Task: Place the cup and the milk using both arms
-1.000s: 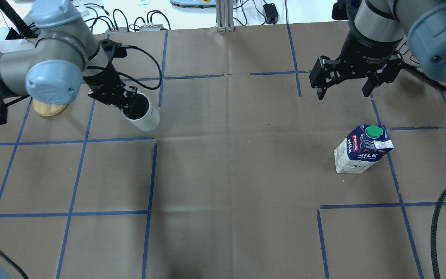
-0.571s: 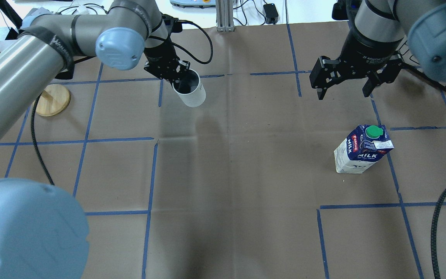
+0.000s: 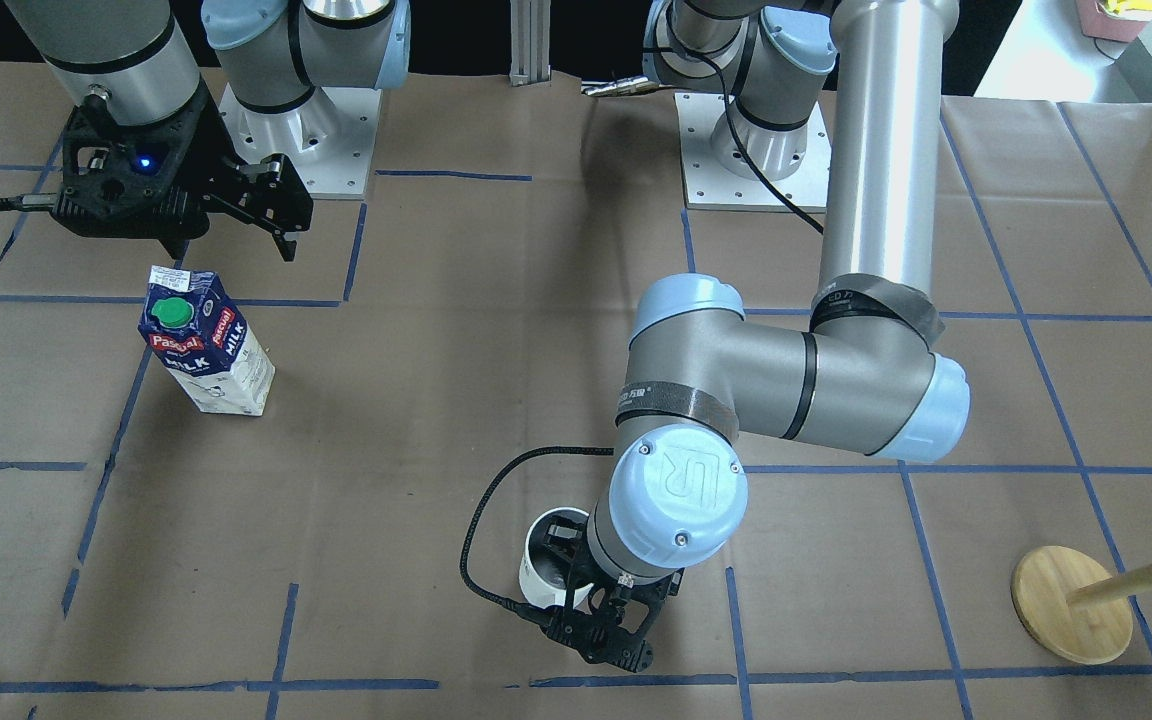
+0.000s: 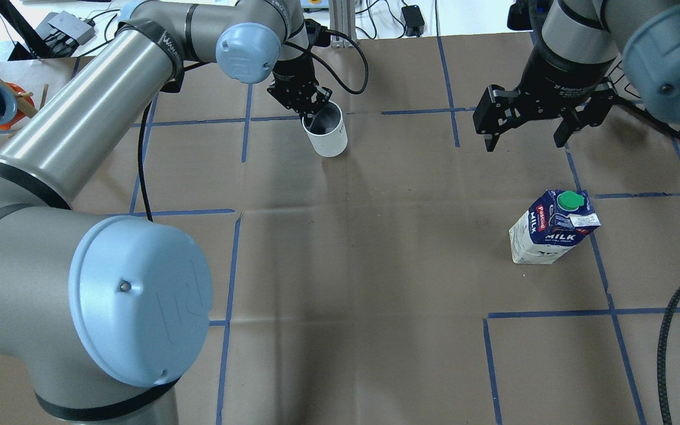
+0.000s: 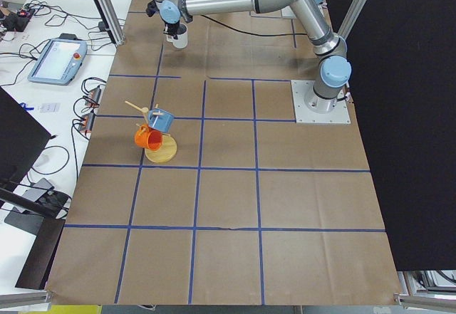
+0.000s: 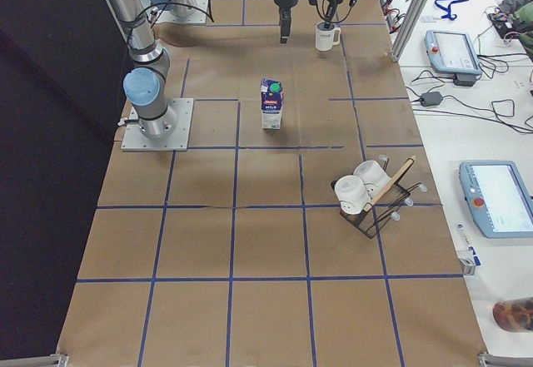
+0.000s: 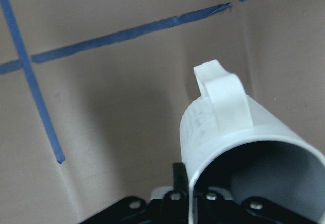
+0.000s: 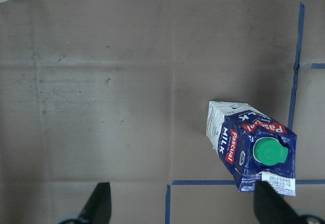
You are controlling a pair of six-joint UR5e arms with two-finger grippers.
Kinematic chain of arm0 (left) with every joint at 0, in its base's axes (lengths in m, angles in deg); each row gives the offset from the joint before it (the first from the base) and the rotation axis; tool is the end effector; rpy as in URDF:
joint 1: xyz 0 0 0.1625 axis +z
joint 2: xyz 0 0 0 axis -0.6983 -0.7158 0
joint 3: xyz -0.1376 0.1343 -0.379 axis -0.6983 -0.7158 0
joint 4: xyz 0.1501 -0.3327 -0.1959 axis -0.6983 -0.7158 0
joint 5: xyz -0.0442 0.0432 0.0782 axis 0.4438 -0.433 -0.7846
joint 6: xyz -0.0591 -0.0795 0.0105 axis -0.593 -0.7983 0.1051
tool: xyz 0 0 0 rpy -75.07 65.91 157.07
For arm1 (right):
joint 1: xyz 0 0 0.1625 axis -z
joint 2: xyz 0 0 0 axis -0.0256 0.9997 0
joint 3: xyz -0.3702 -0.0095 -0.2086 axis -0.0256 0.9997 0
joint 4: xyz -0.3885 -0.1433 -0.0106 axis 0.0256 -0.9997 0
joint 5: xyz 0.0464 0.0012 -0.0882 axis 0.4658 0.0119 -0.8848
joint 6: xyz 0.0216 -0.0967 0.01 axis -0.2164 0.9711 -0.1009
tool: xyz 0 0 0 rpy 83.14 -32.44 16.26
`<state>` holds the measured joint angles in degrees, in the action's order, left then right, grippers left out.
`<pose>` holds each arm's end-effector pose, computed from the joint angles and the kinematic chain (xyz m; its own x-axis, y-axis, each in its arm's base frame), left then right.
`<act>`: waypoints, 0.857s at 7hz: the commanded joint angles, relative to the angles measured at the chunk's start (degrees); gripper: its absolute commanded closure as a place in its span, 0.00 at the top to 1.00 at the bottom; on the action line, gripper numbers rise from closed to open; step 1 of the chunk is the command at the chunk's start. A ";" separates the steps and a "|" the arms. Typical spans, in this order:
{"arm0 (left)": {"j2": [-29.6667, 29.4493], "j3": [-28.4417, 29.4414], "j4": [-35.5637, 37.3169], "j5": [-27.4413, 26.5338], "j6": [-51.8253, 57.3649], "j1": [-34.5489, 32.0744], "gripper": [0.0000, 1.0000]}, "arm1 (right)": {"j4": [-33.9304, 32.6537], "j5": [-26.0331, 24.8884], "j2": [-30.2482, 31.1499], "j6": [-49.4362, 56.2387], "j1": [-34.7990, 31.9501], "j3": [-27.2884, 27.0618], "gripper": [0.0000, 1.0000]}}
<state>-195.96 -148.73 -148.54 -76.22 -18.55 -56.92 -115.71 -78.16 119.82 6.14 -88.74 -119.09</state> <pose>-0.2852 -0.7176 0.2672 -0.9301 0.3577 0.0839 0.3636 0.9288 0.0719 0.1339 -0.4859 0.4801 -0.9998 -0.0165 0.0112 -0.0162 0.9996 0.0233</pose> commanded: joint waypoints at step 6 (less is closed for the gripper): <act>-3.19 2.91 -1.47 -2.44 0.46 -0.03 0.96 | 0.00 -0.22 -0.07 11.20 6.77 -0.61 1.00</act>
<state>-199.36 -145.79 -149.39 -78.42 -18.10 -56.92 -115.69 -78.38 119.68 13.83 -84.51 -119.35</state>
